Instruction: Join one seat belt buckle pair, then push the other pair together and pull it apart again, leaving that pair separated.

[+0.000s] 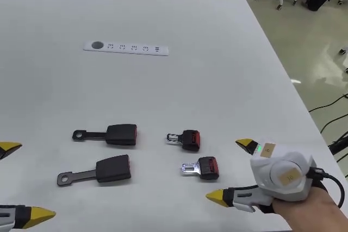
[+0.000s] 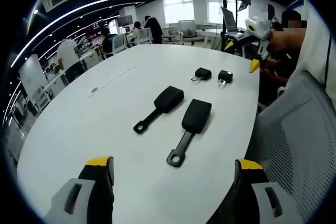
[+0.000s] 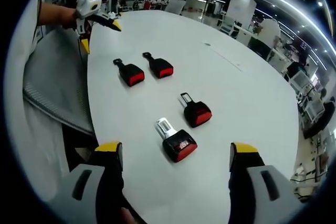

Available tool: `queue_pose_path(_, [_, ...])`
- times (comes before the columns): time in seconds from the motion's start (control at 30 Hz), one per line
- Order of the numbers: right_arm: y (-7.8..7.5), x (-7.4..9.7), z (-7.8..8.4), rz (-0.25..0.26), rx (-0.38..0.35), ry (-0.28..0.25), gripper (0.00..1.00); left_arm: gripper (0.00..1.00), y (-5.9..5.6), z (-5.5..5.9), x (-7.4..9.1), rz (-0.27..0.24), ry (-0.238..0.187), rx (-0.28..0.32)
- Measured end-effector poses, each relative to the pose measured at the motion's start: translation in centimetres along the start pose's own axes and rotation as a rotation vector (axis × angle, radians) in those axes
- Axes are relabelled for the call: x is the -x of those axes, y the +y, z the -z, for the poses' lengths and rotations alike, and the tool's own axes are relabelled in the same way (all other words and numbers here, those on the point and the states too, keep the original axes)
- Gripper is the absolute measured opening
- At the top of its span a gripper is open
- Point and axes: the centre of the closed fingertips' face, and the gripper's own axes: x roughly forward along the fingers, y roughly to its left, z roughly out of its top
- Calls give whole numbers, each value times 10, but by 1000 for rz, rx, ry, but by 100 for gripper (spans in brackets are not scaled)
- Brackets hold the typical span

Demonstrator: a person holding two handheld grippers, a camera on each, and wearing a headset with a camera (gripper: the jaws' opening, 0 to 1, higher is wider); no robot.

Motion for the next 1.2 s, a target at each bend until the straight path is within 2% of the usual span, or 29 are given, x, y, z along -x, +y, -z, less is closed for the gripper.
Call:
queue_pose_path(0.13, [1, -2, 3, -8, 14, 17, 80, 97, 1, -1, -6, 8, 18, -7])
queue_pose_path(0.2, [2, -3, 2, -14, 18, 19, 79, 97, 5, 0, -8, -11, 42, -13])
queue_pose_path(0.27, [2, -4, 2, -20, 25, 19, 78, 92, 4, 2, -11, 10, 69, 0])
queue_pose_path(0.37, [2, -6, 1, -31, 40, 21, 76, 91, 5, 3, -14, 25, 67, -21])
queue_pose_path(0.5, [0, -12, -3, -48, 60, 25, 75, 89, 3, -3, -26, 57, 82, -61])
queue_pose_path(0.73, [1, -24, -4, -95, 104, 38, 69, 83, -5, -19, -42, 107, 100, -91])
queue_pose_path(0.83, [2, -27, -6, -115, 126, 43, 68, 80, -4, -23, -50, 122, 111, -90])
queue_pose_path(0.9, [1, -31, -6, -128, 133, 49, 68, 77, -10, -29, -55, 153, 103, -77])
queue_pose_path(1.03, [2, -39, -3, -170, 142, 61, 65, 75, -12, -28, -66, 184, 115, -75])
queue_pose_path(1.07, [2, -41, -2, -182, 148, 65, 64, 74, -14, -32, -68, 194, 117, -79])
queue_pose_path(1.2, [3, -45, -1, -215, 177, 80, 60, 73, -18, -32, -78, 213, 129, -96])
